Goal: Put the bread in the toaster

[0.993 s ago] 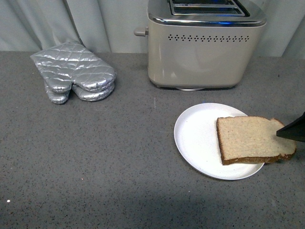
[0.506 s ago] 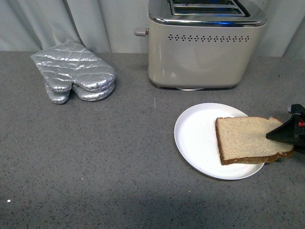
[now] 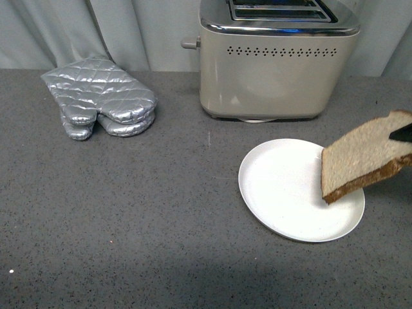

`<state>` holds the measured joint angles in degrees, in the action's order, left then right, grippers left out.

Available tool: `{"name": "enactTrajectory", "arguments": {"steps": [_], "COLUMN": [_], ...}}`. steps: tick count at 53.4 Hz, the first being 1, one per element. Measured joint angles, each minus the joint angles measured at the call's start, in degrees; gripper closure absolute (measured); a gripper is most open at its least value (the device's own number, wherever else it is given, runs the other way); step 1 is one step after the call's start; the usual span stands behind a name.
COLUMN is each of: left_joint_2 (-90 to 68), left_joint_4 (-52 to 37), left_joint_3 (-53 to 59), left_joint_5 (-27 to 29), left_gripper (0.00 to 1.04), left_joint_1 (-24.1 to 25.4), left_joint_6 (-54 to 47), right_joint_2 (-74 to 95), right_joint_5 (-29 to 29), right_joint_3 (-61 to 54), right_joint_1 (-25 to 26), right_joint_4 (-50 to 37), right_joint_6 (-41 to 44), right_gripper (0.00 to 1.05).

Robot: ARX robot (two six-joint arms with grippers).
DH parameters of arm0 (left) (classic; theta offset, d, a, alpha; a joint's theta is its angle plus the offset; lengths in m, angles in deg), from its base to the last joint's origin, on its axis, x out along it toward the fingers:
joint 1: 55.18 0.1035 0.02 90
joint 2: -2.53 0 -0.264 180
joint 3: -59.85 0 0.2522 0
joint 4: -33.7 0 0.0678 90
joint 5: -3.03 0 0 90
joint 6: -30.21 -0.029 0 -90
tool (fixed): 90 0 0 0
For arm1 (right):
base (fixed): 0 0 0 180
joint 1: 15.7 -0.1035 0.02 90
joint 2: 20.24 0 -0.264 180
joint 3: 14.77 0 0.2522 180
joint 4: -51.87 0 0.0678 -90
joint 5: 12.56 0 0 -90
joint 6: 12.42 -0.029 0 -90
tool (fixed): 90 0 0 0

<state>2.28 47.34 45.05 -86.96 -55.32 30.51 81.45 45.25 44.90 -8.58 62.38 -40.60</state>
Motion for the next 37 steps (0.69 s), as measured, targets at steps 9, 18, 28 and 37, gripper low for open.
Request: {"name": "enactTrajectory", "arguments": {"steps": [9,18,28,37], "left_joint_2": [0.0,0.0,0.0,0.0], "left_joint_4": [0.0,0.0,0.0,0.0], "left_joint_3": [0.0,0.0,0.0,0.0], "left_joint_5": [0.0,0.0,0.0,0.0], "left_gripper": [0.07,0.07,0.07,0.07], "left_joint_1": [0.0,0.0,0.0,0.0], "left_joint_6": [0.0,0.0,0.0,0.0], "right_joint_2": [-11.9,-20.3,-25.8,-26.8], "right_joint_5": [5.0,11.2,17.4,22.4], "right_joint_3": [-1.6,-1.6,-1.5,0.7], "right_joint_1": [-3.4,-6.3,-9.2,-12.0], "right_joint_4": [0.7,4.3,8.9,10.9], "right_joint_6": [-16.6,-25.9,-29.8,-31.4], "right_gripper": [1.03,1.03,1.03,1.03]}}
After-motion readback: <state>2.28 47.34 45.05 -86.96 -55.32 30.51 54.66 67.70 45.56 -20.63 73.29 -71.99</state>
